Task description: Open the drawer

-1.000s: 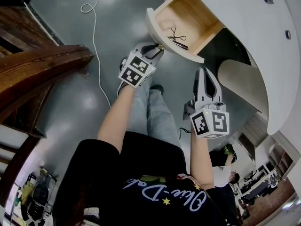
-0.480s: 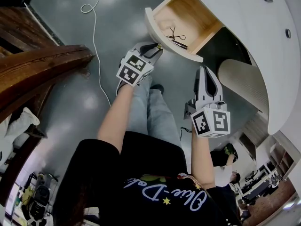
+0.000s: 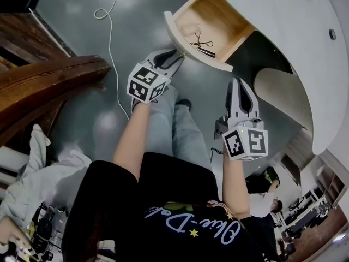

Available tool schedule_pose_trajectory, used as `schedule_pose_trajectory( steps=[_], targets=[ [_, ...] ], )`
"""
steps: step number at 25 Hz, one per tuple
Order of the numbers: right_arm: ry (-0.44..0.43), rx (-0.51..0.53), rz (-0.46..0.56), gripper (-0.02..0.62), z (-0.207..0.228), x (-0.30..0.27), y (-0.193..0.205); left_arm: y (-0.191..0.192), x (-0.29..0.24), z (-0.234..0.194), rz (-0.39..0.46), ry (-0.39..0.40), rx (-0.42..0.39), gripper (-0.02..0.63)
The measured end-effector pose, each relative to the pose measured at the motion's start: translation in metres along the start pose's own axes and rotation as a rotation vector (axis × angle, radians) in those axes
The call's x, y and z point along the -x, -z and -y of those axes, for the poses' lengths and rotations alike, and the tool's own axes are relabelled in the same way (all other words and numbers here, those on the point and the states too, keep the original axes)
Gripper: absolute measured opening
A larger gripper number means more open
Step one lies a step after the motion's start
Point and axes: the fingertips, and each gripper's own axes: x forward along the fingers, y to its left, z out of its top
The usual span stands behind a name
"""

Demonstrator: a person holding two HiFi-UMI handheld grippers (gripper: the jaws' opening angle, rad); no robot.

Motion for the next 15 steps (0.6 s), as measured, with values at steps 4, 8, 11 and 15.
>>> schedule_pose_trajectory(
  steps=[4,8,11,15],
  targets=[
    [0.003,-0.018,0.021,0.002,0.004,0.003,-0.006,-0.018,0.02,-0.004,0.048,-0.054,-0.008,0.104],
    [0.006,-0.032,0.044,0.002,0.006,0.007,-0.013,-0.037,0.037,0.003,0.086,-0.078,-0.046,0.104],
    [0.003,-0.042,0.06,0.002,0.006,0.013,-0.019,-0.052,0.051,0.014,0.112,-0.082,-0.081,0.053],
    [-0.004,-0.051,0.075,0.0,0.008,0.028,-0.036,-0.084,0.074,0.031,0.162,-0.12,-0.116,0.013]
  ],
)
